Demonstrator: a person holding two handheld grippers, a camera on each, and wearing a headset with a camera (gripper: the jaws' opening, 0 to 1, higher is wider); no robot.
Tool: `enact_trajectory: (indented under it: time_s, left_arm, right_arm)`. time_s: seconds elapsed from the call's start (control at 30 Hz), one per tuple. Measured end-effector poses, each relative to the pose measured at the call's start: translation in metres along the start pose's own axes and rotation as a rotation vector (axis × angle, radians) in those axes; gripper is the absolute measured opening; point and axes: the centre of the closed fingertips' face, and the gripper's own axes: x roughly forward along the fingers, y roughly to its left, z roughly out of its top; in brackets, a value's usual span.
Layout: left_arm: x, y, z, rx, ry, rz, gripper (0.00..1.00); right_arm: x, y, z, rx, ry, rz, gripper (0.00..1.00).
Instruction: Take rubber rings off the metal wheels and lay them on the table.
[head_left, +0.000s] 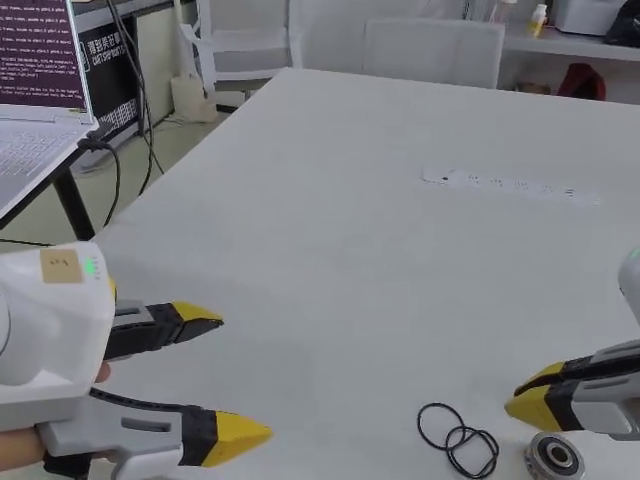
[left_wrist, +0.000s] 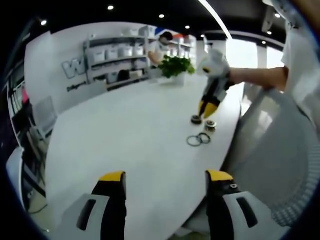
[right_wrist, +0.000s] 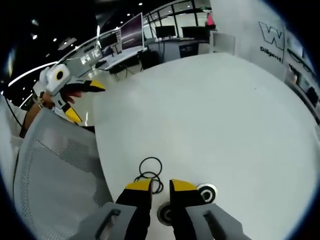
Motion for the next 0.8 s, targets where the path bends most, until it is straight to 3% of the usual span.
enact_trajectory:
  time_s: [0.33, 0.57, 0.8]
  left_arm:
    - [0.002, -0.006, 0.005, 0.031, 0.006, -0.023, 0.66]
    - [0.005, -0.010, 0.010, 0.061, 0.013, -0.047, 0.66]
    - [0.006, -0.015, 0.015, 0.084, 0.015, -0.063, 0.66]
  right_arm:
    - [-0.025, 0.007, 0.008, 0.015, -0.091, -0.015, 0.24]
    - [-0.043, 0.009, 0.010, 0.013, -0.161, -0.044, 0.42]
    - [-0.064, 0.008, 0.009, 0.012, -0.215, -0.070, 0.47]
